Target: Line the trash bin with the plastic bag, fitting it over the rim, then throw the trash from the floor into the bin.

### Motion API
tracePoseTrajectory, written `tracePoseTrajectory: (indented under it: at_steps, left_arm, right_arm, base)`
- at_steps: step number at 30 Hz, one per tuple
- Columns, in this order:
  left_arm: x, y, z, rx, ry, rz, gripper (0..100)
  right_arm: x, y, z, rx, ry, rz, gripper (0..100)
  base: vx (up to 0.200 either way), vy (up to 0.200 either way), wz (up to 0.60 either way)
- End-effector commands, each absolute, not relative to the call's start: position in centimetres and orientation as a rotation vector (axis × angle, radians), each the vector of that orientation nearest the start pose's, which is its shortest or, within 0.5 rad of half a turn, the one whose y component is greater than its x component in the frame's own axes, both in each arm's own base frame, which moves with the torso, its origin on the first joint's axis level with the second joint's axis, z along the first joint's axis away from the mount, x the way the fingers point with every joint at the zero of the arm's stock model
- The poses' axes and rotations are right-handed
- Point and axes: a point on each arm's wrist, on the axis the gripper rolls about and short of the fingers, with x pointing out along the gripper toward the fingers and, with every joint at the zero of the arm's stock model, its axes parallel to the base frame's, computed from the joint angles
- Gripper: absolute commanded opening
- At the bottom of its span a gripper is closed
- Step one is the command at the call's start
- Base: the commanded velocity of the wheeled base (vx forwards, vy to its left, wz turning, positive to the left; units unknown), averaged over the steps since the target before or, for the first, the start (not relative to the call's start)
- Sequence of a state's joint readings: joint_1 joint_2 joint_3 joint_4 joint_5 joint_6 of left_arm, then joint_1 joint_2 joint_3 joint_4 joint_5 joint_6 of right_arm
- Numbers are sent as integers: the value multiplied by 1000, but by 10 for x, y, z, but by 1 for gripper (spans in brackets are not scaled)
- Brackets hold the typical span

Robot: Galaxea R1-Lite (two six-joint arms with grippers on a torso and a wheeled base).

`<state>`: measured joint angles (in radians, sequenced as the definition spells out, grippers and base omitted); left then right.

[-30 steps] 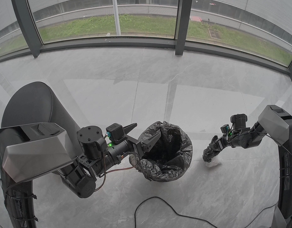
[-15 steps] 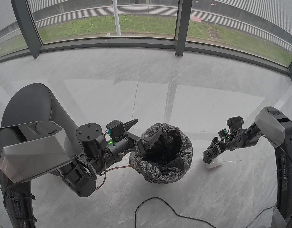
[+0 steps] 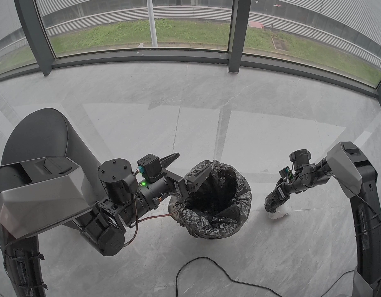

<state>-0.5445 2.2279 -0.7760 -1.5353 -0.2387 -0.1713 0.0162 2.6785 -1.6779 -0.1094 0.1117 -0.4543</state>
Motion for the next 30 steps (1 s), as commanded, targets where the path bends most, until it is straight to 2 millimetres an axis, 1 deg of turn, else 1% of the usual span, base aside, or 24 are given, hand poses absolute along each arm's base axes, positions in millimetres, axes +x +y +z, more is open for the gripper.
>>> tracePoseTrajectory:
  at_steps: [1,3,8,12,13,17,20,21,22,23,27,28,29,30]
  left_arm:
    - [320,-200,84,-181,-18,-788,100]
    - [320,-199,86,-181,-21,-785,100]
    - [320,-199,87,-181,-24,-773,100]
    - [320,-200,87,-182,-24,-774,100]
    - [320,-199,87,-182,-24,-773,100]
    - [320,-199,88,-184,-29,-762,100]
    - [320,-199,88,-185,-29,-761,100]
    - [320,-199,89,-184,-31,-761,100]
    - [320,-199,89,-184,-31,-761,100]
    - [320,-200,89,-184,-31,-762,100]
    - [320,-200,90,-183,-34,-763,100]
    - [320,-200,91,-184,-37,-763,100]
    - [320,-200,91,-183,-40,-763,100]
    - [319,-200,91,-183,-40,-763,100]
  right_arm:
    - [501,17,-77,-394,849,335,100]
    - [502,20,-83,-402,845,346,100]
    - [501,22,-81,-432,844,361,100]
    - [502,21,-84,-434,843,357,100]
    - [502,19,-84,-434,843,355,0]
    - [504,18,-81,-433,815,346,0]
    - [509,14,-72,-436,742,324,0]
    - [512,13,-66,-440,714,317,0]
    - [512,13,-66,-440,714,317,0]
    - [514,10,-46,-444,664,300,0]
    - [512,8,0,-447,590,278,0]
    - [509,6,19,-451,563,270,0]
    - [506,4,33,-451,544,263,0]
    - [505,4,37,-453,536,263,0]
  base:
    - [0,0,0]
    - [0,0,0]
    - [0,0,0]
    - [0,0,0]
    - [0,0,0]
    - [0,0,0]
    - [0,0,0]
    - [0,0,0]
    - [0,0,0]
    - [0,0,0]
    - [0,0,0]
    - [0,0,0]
    - [0,0,0]
    - [0,0,0]
